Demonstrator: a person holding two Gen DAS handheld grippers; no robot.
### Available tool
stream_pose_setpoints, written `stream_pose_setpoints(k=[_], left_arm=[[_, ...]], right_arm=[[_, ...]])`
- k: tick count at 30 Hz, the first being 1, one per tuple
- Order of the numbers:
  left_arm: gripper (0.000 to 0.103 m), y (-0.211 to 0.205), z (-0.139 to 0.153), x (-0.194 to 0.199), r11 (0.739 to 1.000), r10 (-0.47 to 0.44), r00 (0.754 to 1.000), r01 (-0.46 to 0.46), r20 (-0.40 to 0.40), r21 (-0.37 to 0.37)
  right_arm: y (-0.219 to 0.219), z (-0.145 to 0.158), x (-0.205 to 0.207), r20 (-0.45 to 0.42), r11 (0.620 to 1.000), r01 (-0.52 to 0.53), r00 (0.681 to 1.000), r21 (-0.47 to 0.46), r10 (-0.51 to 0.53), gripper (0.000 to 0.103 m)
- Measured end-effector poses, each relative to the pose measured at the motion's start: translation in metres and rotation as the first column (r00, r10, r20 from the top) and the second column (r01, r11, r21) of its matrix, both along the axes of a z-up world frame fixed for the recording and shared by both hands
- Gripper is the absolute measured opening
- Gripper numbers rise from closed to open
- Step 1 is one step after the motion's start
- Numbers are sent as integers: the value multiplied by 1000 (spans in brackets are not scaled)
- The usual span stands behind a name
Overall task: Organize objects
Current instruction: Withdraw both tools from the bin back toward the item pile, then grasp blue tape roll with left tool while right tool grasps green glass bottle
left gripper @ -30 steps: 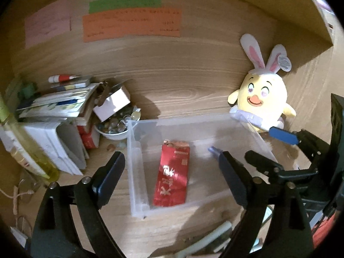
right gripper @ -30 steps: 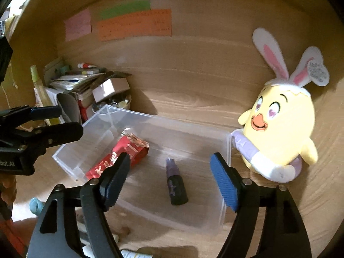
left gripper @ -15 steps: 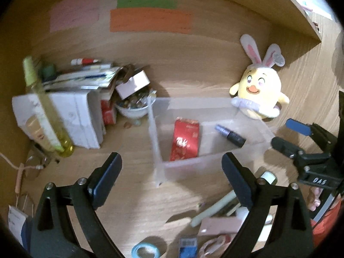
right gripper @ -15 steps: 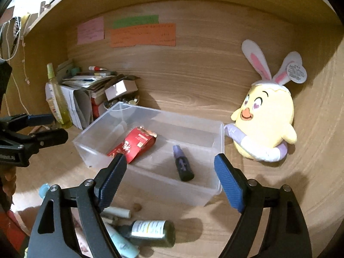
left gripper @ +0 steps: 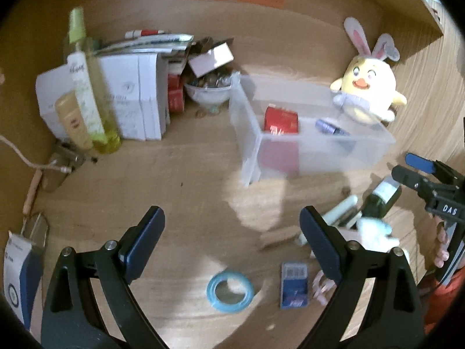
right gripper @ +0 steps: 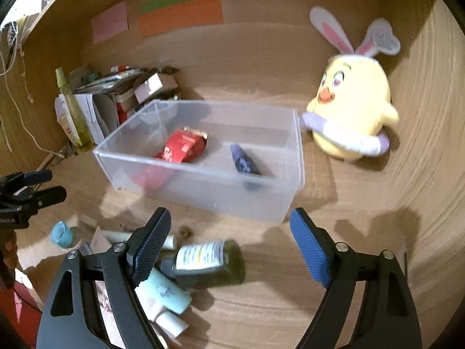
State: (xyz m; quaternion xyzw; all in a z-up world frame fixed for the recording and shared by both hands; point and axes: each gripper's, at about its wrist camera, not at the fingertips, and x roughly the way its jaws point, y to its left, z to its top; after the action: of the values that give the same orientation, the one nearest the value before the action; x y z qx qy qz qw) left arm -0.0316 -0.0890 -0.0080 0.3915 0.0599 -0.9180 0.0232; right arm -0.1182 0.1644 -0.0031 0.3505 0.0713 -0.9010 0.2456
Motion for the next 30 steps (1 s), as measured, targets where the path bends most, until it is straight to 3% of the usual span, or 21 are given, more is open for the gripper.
stream_pose_setpoints(k=[15, 21, 24, 27, 29, 30], left_arm=[[93, -7, -41, 25, 999, 24, 996, -27, 86, 29], [80, -3, -47, 30, 999, 4, 997, -7, 82, 37], [70, 0, -47, 32, 1000, 0, 997, -1, 73, 15], [54, 1, -47, 34, 1000, -7, 998, 6, 65, 16], [40, 2, -47, 34, 1000, -10, 998, 9, 62, 15], [39, 2, -46, 34, 1000, -12, 998, 11, 62, 17]], right_arm=[[-9, -35, 9, 89, 999, -11, 996, 34, 8, 82], [-6, -37, 4, 111, 1000, -2, 994, 6, 1, 81], [-6, -39, 0, 127, 1000, -3, 992, -12, 5, 72], [-5, -38, -1, 129, 1000, -6, 992, -24, 9, 60], [-5, -38, -1, 121, 1000, -2, 993, -18, 4, 59], [-5, -37, 0, 115, 1000, 0, 993, -17, 2, 58]])
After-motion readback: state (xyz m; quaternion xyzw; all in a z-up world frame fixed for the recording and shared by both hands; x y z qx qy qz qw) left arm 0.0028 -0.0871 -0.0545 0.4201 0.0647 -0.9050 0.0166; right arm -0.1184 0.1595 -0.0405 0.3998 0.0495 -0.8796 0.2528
